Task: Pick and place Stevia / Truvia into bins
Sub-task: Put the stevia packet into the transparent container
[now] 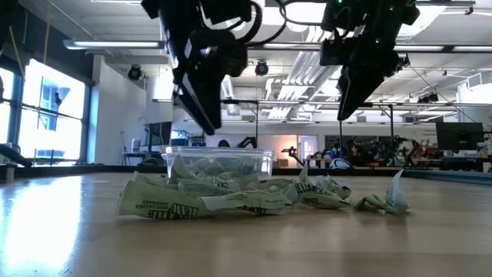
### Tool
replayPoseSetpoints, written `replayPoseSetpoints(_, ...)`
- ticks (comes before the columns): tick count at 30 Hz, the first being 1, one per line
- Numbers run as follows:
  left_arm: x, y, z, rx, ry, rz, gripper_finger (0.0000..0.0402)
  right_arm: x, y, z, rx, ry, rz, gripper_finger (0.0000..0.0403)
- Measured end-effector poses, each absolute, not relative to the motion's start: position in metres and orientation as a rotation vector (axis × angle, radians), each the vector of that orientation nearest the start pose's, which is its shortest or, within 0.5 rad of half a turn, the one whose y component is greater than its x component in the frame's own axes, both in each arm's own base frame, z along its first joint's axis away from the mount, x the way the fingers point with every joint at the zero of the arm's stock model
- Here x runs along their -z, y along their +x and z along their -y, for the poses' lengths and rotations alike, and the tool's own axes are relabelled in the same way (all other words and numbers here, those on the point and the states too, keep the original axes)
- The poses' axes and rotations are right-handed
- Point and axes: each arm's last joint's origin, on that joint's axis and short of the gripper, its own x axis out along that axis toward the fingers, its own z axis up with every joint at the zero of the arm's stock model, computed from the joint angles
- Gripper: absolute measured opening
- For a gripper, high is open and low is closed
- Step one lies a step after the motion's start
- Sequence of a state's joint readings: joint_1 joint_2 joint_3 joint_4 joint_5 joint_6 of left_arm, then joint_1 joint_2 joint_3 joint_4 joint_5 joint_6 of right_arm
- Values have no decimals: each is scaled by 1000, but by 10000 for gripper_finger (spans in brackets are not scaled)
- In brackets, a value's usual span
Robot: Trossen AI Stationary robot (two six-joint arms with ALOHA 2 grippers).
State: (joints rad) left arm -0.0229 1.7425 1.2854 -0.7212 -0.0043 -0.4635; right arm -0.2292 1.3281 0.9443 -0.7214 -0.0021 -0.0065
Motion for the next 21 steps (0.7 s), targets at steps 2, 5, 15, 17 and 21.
replayPoseSetpoints(2, -232, 342, 0, -346, -405, -1167, 221, -237, 243, 54, 200, 129, -1103, 252)
replayPoseSetpoints(5, -252, 337, -26, -466, -439, -1099, 239, -237, 244, 52, 215, 99, -1107, 252)
replayPoseSetpoints(15, -228, 337, -120, -236, -143, -1172, 223, -237, 242, 58, 242, 23, -1123, 252)
replayPoseSetpoints(17, -227, 336, -124, -118, 73, -1204, 217, -237, 241, 61, 252, 0, -1126, 252)
replayPoseSetpoints(21, -218, 339, -140, -30, 257, -1197, 209, -238, 241, 68, 277, 13, -1108, 252)
